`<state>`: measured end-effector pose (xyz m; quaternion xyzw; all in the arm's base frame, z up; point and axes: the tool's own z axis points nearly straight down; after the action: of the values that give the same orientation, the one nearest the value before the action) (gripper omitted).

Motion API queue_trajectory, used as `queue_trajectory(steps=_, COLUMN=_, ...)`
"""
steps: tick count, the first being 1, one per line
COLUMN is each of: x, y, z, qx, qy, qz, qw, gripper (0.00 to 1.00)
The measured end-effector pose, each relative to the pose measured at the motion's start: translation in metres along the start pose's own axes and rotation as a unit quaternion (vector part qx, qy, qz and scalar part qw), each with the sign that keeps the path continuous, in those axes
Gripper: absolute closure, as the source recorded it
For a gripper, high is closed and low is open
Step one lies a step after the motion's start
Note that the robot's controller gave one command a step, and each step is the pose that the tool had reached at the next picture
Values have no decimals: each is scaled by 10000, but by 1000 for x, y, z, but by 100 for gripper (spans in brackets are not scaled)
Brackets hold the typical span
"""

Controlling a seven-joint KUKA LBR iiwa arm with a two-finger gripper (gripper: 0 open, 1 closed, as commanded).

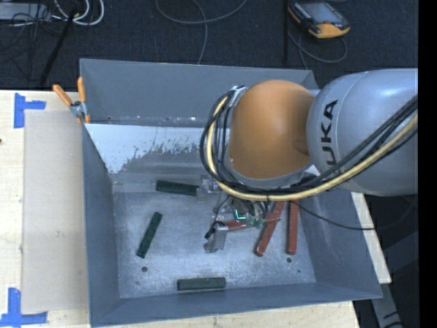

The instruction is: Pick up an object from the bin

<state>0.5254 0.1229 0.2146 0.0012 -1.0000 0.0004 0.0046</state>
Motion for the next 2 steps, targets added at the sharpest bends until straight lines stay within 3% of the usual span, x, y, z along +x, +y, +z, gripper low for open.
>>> queue_trajectory(steps=1, x=-13, y=13, z=148, qx=1, qy=-2, qz=-5, qw=10000, gripper=0)
queue_trajectory(steps=2, x=-22, y=-5, z=145, qx=-12, qy=-37, qz=2479, qw=9688, gripper=0)
